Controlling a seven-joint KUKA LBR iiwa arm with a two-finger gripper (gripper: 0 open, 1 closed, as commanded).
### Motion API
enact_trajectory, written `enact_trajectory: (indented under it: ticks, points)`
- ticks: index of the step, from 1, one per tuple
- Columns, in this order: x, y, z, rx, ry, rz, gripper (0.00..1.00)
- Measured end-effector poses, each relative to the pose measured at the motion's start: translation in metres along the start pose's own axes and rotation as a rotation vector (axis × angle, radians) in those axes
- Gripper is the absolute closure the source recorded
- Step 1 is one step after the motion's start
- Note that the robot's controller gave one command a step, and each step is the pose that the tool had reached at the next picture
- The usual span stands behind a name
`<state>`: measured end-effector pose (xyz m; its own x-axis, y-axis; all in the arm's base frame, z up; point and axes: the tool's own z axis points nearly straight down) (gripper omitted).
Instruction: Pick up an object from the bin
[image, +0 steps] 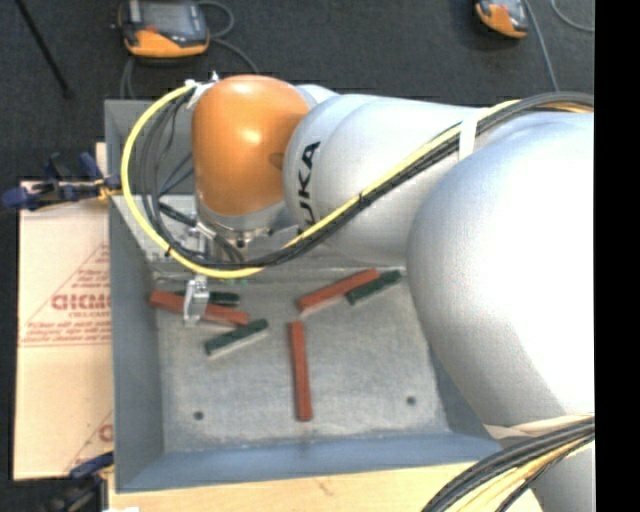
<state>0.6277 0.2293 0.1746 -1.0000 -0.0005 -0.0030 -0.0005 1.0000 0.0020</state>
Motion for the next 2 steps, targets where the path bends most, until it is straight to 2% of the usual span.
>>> enact_trajectory:
  ticks: [1, 2]
  points:
    - [0.000, 0.000, 0.000, 0.000, 0.000, 0.002, 0.00]
    - [-0.003, -0.024, 0.092, -0.008, -0.022, -0.078, 1.00]
